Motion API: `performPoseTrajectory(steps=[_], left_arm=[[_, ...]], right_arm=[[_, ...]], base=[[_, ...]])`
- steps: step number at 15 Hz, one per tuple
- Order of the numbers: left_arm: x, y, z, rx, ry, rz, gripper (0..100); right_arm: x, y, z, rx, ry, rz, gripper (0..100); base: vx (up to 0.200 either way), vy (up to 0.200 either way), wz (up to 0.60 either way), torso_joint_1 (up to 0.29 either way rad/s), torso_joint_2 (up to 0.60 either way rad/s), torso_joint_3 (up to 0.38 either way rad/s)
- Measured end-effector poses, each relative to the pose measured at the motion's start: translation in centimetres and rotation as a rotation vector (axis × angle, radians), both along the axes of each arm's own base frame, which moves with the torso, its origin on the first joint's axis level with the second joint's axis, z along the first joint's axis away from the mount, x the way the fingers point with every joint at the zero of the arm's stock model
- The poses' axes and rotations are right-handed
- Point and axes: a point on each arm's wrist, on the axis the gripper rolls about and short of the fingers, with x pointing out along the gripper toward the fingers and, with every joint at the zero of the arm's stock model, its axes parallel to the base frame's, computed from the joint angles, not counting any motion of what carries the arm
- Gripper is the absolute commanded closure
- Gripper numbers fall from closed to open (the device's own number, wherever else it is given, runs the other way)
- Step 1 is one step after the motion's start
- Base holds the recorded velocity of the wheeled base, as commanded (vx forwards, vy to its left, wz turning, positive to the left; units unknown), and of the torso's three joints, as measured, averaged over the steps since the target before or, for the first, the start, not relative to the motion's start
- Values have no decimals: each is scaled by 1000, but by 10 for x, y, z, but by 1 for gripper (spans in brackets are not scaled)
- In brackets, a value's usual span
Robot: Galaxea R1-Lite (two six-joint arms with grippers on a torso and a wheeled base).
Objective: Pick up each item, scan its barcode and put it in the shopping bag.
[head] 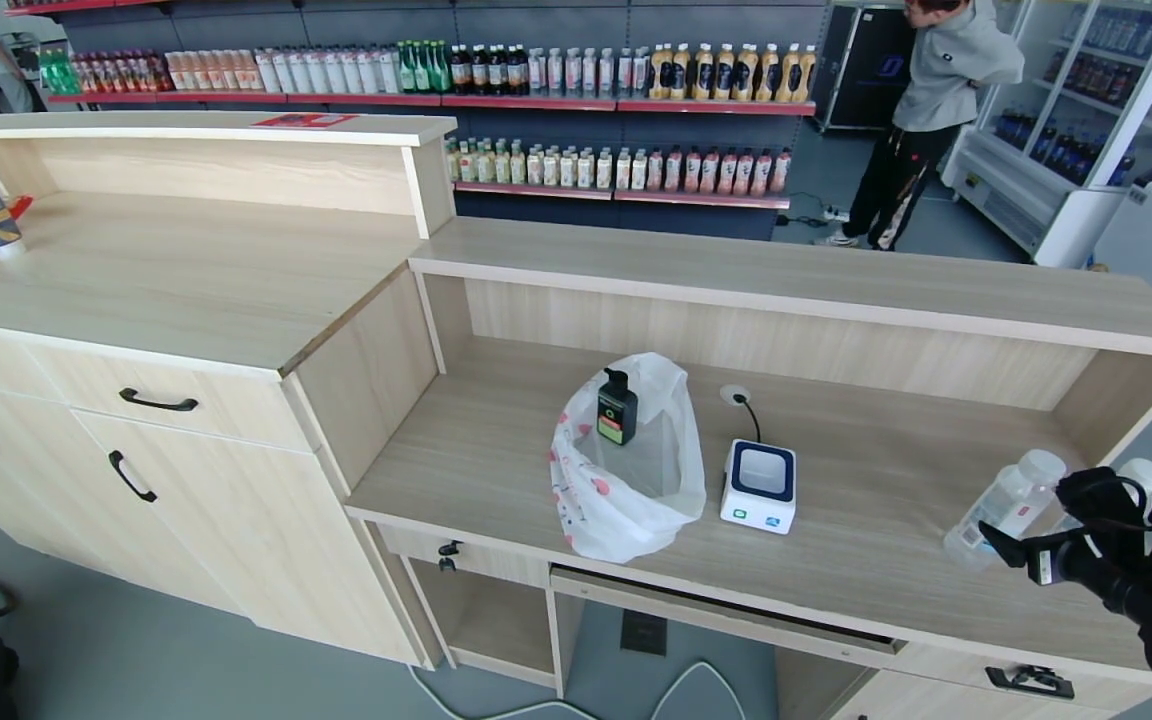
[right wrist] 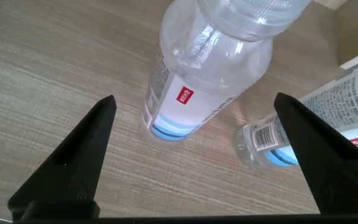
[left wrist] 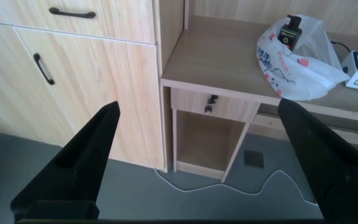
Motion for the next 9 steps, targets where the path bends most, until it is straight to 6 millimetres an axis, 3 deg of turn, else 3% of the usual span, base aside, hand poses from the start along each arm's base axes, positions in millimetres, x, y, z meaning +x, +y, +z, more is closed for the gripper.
performPoseTrajectory(steps=[9], left_arm=[[0,0,0,0,0,-1,0]], right_arm=[[26,14,-16,-6,-11,62,0]], base=[[0,0,0,0,0,0]])
